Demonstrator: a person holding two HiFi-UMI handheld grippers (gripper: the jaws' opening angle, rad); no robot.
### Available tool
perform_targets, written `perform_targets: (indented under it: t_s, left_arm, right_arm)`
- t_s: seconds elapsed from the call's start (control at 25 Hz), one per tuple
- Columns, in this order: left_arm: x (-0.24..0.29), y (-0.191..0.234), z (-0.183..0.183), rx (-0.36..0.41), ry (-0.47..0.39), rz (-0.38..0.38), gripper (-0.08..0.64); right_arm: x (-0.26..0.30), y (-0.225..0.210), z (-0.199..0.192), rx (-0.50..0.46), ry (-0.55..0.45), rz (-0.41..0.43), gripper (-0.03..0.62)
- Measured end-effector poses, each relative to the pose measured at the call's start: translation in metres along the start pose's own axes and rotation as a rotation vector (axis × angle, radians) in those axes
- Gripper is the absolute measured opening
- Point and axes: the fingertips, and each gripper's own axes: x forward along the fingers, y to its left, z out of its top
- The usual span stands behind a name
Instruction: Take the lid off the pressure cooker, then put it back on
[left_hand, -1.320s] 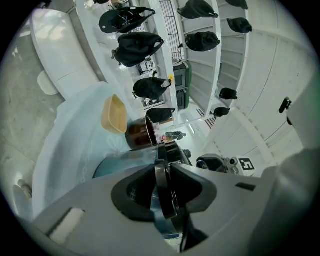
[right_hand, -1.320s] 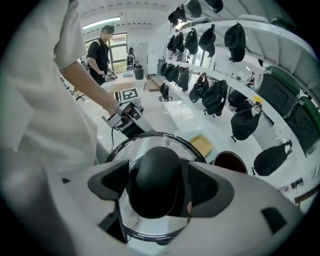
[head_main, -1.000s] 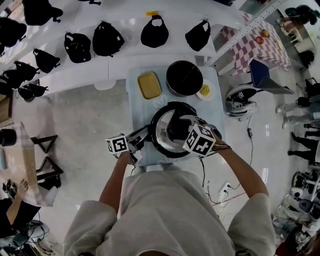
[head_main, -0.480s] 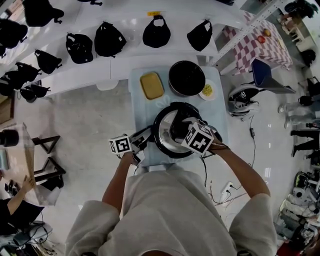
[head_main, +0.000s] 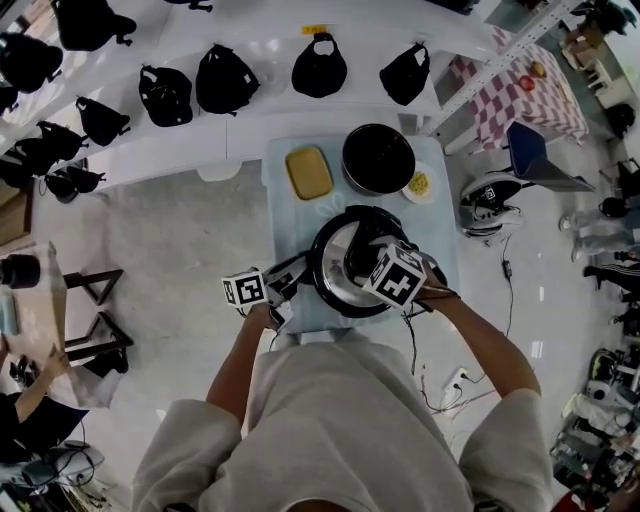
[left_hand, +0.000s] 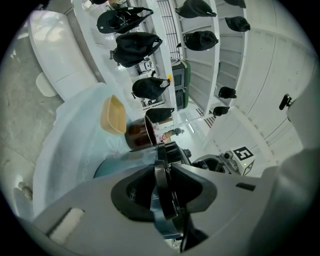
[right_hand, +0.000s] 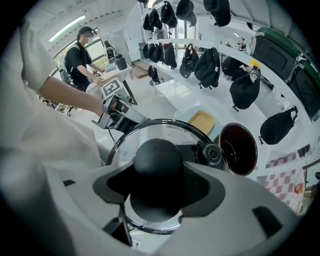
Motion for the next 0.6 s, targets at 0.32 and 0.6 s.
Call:
perform_targets:
  t_s: [0.32,0.6]
  left_arm:
    - [-0.001,0.001,0.001,-0.001,-0.001,-0.006,0.101]
    - [0.001,-0.001,0.001,-0.001,0.005,-0.006,0.101]
  right_arm:
    - [-0.015,0.002,0.005,-0.016,-0.008,0.002,0.275]
    - [-0.032,0.005,-0.005,-0.009,-0.018,-0.005,0.275]
